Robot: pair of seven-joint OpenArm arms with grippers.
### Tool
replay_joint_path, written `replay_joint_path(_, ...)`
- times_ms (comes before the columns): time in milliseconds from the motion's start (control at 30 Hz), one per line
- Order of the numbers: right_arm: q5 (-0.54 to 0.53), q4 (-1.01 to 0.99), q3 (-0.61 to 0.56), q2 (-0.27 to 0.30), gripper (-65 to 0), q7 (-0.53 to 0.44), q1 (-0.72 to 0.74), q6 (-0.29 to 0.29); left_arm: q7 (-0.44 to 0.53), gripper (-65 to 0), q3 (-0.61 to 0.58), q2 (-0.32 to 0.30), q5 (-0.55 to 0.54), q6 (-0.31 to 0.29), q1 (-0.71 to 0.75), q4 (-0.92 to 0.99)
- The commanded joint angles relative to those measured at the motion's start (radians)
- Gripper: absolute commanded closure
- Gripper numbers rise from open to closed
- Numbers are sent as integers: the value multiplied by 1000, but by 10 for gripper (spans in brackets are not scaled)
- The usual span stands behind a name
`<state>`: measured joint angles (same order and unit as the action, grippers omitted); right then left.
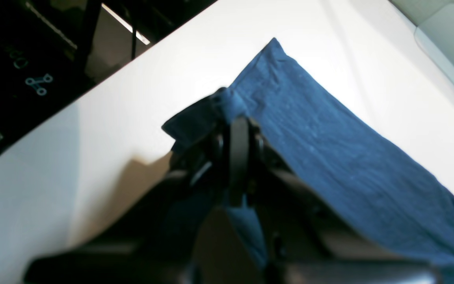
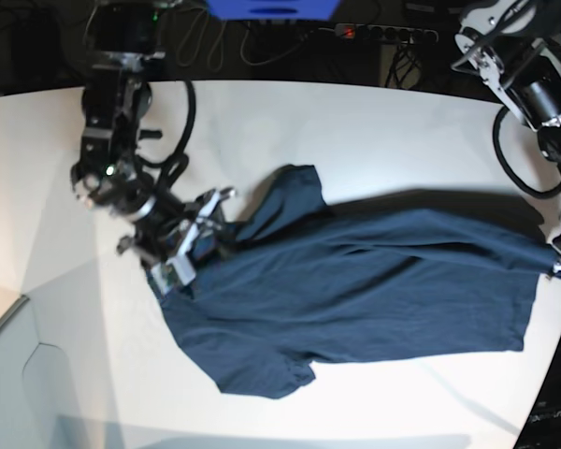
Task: Layout the t-shirt on the table in an organized manner, then fold the t-shirt properly
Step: 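Regrasp the shirt corner with the right gripper near the sleeve, then drag the shirt corner with the right gripper away from the hem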
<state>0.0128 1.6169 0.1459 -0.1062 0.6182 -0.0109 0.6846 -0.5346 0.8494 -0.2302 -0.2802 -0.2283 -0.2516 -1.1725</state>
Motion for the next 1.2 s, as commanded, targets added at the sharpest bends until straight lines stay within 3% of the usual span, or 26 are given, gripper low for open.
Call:
replay_joint_path(0,-15,-5,-2,-11,-381,-13,-7,14,26,-4,1,-19,-12,-4,-16,-19)
replay_joint_path(133,-17,-111,-2,-48,-384,-13,-22,14,24,-4,1,-19,-12,-4,-15,-19)
replay_joint_path(333,-18,-266,-2,-51,-385,-13,18,14,21,-4,1,-19,-12,-4,-13,-19)
replay_joint_path(800,-20,-295,-144,-51,-385,-19,67,14,24,-4,1,1,-12,-4,7,-19)
replay_joint_path(1000,-20,-432,-142,-51,-379,-22,134,14,23,-4,1,2,-12,-4,7,-19)
replay_joint_path(1100,-20,-464,-142,-51,-312,-22,150,14,24,-4,1,2,-12,-4,18,-19)
replay_joint_path(1167,-20,-453,-142,-51,-179,-14,144,14,24,-4,1,1,-12,-4,19,-19)
